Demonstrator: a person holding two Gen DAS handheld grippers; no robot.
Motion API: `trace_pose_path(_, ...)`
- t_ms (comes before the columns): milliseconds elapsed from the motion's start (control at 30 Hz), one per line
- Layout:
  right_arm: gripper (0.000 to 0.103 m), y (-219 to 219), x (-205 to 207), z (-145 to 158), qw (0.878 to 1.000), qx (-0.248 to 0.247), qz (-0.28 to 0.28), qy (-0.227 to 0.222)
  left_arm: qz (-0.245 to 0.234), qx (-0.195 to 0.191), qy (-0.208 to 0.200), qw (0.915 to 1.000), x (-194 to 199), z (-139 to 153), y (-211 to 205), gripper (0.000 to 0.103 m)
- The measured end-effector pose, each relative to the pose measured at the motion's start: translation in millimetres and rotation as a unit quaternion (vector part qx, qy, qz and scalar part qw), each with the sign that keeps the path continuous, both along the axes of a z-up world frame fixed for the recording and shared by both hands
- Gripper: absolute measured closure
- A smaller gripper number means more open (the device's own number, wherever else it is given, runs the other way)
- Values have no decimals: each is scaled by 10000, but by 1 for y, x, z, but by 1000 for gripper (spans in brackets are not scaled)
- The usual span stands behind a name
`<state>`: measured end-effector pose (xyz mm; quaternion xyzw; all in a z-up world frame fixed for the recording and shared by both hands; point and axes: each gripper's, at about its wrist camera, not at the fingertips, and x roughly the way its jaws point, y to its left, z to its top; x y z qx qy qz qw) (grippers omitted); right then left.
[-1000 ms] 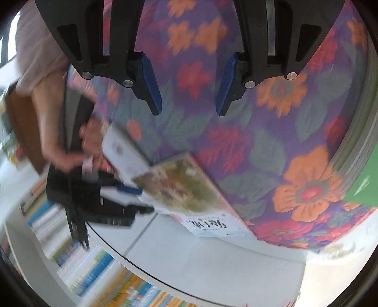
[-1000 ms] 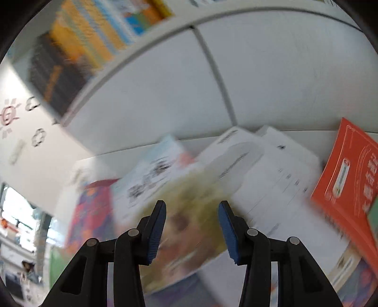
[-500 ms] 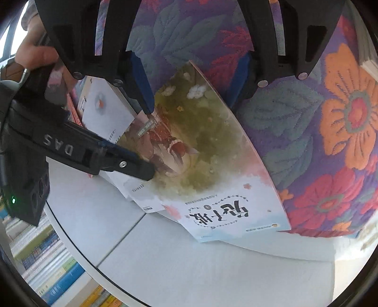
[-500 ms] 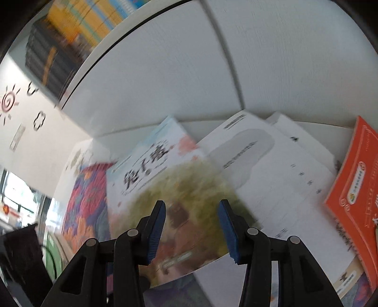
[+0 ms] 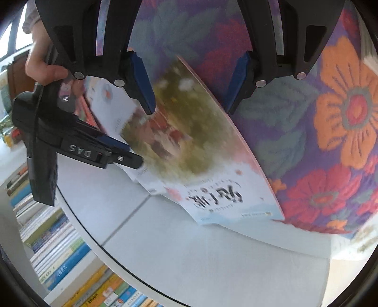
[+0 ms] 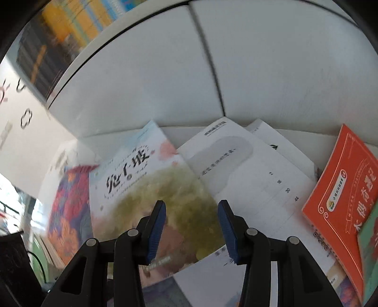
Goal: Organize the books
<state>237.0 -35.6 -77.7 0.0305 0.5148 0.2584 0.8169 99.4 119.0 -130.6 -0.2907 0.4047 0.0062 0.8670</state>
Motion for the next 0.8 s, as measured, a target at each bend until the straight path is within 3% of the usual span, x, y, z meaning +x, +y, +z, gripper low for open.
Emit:
trace_pose_path(233, 57, 9, 6, -5, 9998, -166, 37, -59, 117, -145, -86, 9998, 3, 1, 7, 51)
trace_pose_path(333, 53, 11, 6, -8, 9999, -93, -41, 4, 22, 109, -65, 9999, 2, 3, 2, 51)
trace_pose_path(433, 53, 24, -3, -6, 9978, -512, 431, 27, -182, 344, -17, 9992, 3, 4, -6, 51)
trace_pose_path(567, 53, 27, -22, -7, 9926, 188, 899, 798, -500, 29, 133, 9987, -1, 5, -18, 59)
trace_pose_path(633, 54, 32, -35, -11, 9867, 335, 1079, 1172, -564, 436, 301, 9970, -13, 9, -30, 59)
trace_pose_path(700, 57, 36, -52, -15, 9886, -231, 1077, 1024, -401, 873, 486, 9942, -30, 12, -32, 59)
trace_pose_path(733, 57, 35, -57, -15, 9892, -323, 1053, 965, -302, 964, 565, 9933, -41, 14, -30, 59)
trace_pose_path(800, 57, 27, -59, -15, 9909, -141, 861, 1028, -262, 792, 675, 9942, -62, 15, -21, 59)
